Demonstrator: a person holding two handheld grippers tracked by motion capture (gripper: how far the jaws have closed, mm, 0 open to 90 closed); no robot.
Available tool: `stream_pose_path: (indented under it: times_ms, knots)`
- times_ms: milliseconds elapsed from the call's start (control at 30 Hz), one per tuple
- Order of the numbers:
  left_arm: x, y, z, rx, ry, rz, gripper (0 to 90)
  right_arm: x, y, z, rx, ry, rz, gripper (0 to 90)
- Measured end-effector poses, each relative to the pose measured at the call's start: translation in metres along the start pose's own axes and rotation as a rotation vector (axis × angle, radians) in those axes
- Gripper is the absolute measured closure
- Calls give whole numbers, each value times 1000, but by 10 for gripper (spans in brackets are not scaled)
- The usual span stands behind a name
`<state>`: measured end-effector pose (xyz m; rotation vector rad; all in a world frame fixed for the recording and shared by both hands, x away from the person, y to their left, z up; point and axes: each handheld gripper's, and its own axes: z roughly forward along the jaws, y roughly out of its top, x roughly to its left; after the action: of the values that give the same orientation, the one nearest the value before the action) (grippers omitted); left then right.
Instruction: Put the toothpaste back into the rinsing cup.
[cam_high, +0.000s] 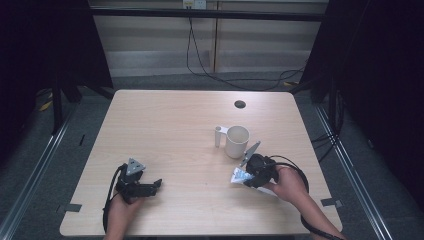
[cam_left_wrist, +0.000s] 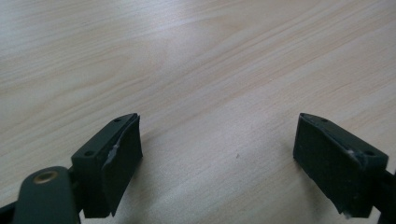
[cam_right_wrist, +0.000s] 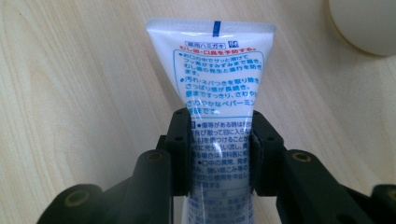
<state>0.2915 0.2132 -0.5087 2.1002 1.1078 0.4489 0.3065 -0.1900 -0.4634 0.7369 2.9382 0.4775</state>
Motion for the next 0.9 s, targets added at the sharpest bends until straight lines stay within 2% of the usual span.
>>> stream_pose_path:
  times_ms: [100,167,233,567,633,667,800,867,900]
  knots:
    - [0,0,0,0,0,0,152,-1,-4,-2,-29,0,7,673]
    - [0,0,0,3,1,7,152,1,-6,-4,-42,-5,29,673]
    - [0,0,0,3,1,6,152,-1,-11,-10,-95,-7,37,673]
    - [0,0,0,-1,0,-1,152,-6,-24,-35,-269,-13,98,672]
    - [0,0,0,-1,0,-1,152,-6,-24,-37,-281,-16,107,671]
    - [0,0,0,-1,0,-2,152,-6,-25,-42,-305,-21,122,671]
    - [0,0,0,0,0,0,152,-7,-26,-47,-344,-26,128,671]
    - [0,0,0,3,1,7,152,-7,-27,-53,-384,-24,139,671]
    - [0,0,0,3,1,7,152,-7,-27,-53,-384,-24,139,671]
